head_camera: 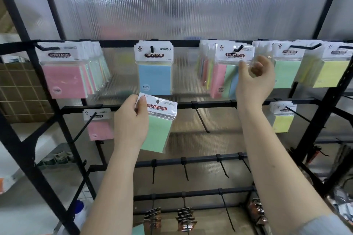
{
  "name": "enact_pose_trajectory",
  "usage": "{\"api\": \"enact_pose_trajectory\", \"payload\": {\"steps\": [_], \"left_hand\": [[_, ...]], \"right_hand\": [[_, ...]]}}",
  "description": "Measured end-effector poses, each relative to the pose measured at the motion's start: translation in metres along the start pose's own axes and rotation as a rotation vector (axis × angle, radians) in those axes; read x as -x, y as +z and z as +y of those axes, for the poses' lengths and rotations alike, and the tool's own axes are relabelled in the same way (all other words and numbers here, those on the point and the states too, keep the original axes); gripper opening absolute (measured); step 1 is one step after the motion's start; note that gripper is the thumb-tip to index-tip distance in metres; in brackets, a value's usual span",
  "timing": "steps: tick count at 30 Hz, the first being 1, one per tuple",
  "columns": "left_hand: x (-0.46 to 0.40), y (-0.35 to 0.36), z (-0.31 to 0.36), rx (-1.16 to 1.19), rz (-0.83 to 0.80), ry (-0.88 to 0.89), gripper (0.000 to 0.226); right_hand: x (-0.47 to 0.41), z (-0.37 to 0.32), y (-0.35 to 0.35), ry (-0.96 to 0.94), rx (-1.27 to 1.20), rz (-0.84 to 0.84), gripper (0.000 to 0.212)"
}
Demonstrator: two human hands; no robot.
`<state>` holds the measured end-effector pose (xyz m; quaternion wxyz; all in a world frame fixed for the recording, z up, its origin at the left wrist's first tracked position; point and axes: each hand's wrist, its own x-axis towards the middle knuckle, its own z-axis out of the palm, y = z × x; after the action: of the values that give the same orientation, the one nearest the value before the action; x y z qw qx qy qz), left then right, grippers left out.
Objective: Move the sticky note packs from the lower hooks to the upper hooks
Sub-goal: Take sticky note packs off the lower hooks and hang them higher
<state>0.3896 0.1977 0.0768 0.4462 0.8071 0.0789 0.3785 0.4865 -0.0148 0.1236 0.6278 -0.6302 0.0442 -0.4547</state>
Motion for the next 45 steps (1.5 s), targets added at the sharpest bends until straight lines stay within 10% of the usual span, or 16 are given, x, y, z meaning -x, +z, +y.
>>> {"api": "enact_pose_trajectory", "payload": {"steps": [25, 45], "left_hand": [[0.026, 0.057, 0.076, 0.410, -0.235, 0.289, 0.010], [0.058, 0.255, 0.221, 0.374, 0.049, 0.299, 0.032]], "right_hand": [[0.026, 0.105, -0.154, 0.335, 0.664, -0.281, 0.026], [-0.159, 0.194, -0.258, 0.276, 0.734, -0.679, 0.020]]}}
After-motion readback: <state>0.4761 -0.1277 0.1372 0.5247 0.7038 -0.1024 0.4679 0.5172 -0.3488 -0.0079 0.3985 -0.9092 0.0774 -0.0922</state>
